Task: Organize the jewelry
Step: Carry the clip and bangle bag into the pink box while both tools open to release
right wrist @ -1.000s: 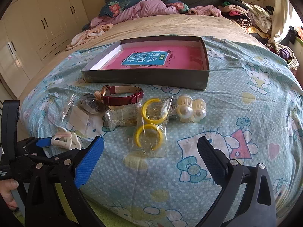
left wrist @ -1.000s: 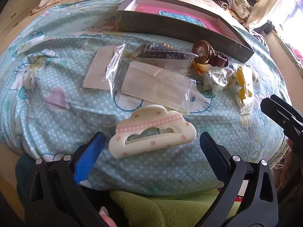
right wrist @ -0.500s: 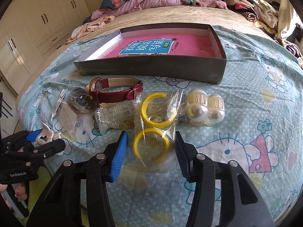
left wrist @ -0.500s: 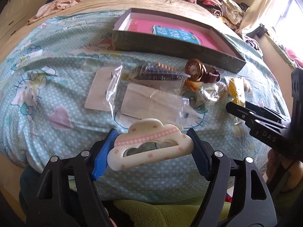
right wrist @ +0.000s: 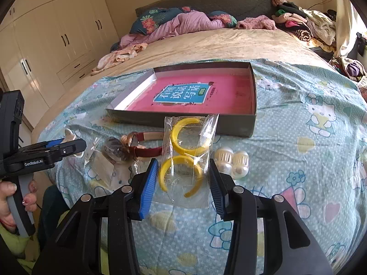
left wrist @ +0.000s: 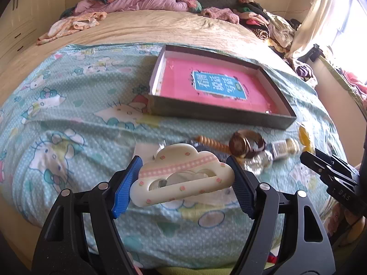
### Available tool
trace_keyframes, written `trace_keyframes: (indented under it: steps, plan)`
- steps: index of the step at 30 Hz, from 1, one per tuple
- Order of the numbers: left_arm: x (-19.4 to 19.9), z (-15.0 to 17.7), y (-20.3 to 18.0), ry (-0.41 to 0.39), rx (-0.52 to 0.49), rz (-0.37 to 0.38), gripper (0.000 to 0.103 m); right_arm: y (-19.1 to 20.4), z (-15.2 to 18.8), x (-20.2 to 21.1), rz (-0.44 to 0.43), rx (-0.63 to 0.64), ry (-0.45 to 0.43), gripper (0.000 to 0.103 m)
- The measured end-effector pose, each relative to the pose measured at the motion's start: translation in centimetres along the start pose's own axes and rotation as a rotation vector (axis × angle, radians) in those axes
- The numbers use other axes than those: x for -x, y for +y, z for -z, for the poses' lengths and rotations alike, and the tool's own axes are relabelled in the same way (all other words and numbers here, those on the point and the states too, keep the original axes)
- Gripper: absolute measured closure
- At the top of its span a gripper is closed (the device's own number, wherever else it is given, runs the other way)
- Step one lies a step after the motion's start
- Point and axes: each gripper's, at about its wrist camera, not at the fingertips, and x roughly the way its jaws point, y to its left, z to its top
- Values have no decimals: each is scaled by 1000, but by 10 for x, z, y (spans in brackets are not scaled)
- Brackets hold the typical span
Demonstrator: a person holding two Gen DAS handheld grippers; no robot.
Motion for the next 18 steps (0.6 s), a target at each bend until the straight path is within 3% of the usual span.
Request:
trace_keyframes:
  steps: [18]
  plan:
    - [-21, -69, 11, -49, 17, -27, 36, -1, -73, -16, -11, 34, -119, 61]
